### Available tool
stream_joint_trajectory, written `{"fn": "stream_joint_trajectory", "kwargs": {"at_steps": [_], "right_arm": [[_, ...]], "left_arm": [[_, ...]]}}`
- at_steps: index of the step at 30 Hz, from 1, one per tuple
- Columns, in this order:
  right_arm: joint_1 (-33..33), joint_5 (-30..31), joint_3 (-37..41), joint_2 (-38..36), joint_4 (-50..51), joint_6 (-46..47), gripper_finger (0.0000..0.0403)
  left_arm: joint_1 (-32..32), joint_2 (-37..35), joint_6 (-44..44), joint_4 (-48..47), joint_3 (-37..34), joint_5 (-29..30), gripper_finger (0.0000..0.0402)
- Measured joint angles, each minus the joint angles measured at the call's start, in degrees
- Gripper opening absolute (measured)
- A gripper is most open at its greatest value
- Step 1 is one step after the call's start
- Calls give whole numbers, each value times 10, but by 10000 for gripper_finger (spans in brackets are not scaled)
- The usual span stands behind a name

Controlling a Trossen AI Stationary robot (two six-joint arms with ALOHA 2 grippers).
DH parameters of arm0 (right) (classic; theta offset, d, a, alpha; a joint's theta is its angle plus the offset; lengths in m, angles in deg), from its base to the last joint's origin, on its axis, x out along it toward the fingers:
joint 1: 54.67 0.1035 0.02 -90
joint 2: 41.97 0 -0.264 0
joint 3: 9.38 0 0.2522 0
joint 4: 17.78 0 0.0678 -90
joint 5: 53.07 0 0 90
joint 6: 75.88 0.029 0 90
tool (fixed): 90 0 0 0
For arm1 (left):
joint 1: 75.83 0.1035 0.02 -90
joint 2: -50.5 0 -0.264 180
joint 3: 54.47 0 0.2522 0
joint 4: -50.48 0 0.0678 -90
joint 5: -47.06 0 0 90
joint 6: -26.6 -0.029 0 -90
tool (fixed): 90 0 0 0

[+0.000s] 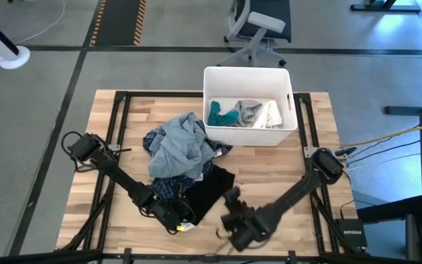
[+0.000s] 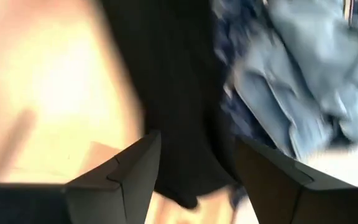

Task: Sort clothes
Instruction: Put the black boxer into the white laundry bin

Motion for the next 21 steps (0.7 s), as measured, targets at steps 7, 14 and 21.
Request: {"fn": "stream_joint_trajectory", "kwargs": {"at_steps": [7, 14, 21], "right_arm": [[8, -66, 79, 1, -153, -92, 225], [-36, -94, 128, 1, -276, -199, 225], [-85, -147, 146, 16, -328, -270, 225]], "left_arm": [[0, 0, -7, 16, 0, 0, 175], [0, 0, -13, 24, 0, 0, 175], [0, 0, -15, 23, 0, 0, 175]]}}
